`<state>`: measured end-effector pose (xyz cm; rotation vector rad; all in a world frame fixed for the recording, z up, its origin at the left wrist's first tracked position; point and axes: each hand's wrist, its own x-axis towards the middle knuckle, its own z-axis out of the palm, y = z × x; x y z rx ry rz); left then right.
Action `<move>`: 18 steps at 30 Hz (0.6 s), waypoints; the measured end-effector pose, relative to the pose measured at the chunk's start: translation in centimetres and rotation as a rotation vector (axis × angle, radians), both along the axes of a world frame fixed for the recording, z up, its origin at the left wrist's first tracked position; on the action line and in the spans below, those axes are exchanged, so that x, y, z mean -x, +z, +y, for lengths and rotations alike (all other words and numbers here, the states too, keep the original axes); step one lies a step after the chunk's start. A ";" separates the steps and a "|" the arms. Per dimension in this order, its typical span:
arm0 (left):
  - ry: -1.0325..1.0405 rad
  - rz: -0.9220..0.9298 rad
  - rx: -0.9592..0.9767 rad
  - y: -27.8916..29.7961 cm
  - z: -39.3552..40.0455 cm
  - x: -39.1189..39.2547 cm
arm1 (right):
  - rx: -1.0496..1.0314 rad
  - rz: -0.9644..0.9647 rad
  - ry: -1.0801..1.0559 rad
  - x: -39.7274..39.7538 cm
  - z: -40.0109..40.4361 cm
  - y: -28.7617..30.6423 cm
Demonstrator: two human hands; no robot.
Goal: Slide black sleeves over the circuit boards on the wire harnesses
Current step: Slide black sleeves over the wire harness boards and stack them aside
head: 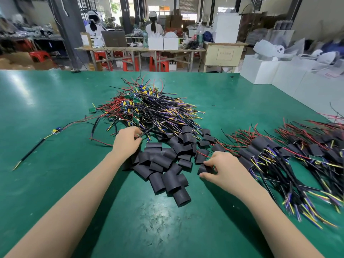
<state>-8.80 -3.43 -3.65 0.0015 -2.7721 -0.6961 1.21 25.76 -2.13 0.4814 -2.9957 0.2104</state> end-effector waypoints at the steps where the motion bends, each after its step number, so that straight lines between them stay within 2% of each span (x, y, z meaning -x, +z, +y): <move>1: -0.003 0.007 -0.005 0.0 0.0 0.0 | 0.017 -0.009 0.005 0.0 0.0 0.0; 4: 0.033 0.062 -0.028 0.3 -0.1 -0.8 | 0.022 -0.025 0.017 0.0 -0.1 0.1; 8: 0.176 0.257 0.070 1.3 -0.6 -3.0 | -0.003 -0.006 -0.015 0.0 0.1 0.3; 11: 0.157 0.248 -0.116 2.2 -1.6 -5.0 | 0.023 0.027 -0.065 0.0 0.3 0.5; 14: 0.033 0.188 -0.380 3.2 -2.3 -6.6 | 0.100 0.057 -0.094 0.1 0.5 0.9; 16: -0.176 0.099 -0.571 3.9 -2.2 -7.8 | 0.145 0.086 -0.068 0.2 0.6 1.3; 18: -0.358 0.019 -0.636 4.2 -1.8 -8.9 | 0.238 0.138 -0.018 0.0 0.6 1.6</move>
